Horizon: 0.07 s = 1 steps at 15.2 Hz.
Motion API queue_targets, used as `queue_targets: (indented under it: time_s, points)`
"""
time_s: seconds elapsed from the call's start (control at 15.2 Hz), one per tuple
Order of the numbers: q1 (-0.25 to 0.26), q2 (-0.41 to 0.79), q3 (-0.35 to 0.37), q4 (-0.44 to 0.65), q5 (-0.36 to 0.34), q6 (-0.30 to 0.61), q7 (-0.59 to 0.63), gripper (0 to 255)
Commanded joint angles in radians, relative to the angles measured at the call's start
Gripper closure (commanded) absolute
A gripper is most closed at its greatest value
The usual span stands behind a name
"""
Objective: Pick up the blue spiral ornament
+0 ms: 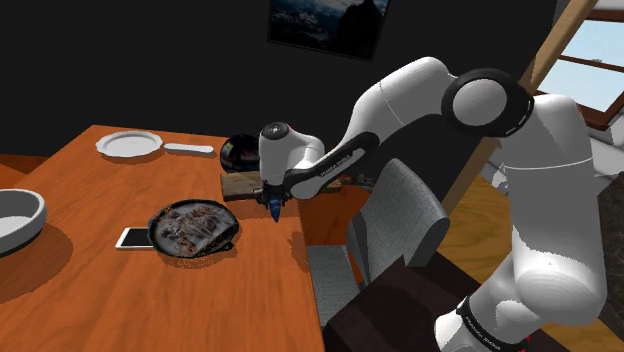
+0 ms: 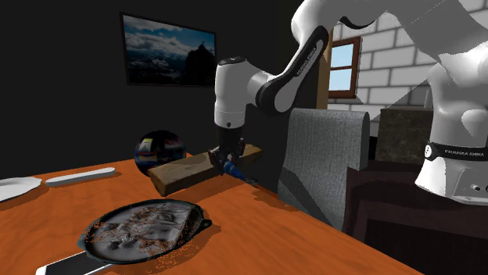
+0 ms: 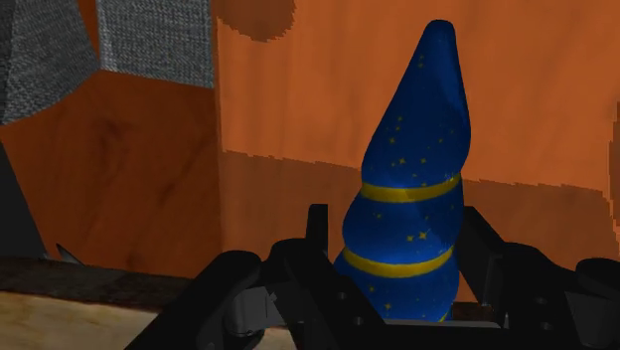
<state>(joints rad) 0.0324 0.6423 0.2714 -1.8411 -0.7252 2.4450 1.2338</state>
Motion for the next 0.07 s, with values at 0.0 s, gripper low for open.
queue_targets:
  time_s: [0.0]
  points:
    - [-0.001, -0.006, 0.003, 0.0, 0.005, -0.006, -0.004, 255]
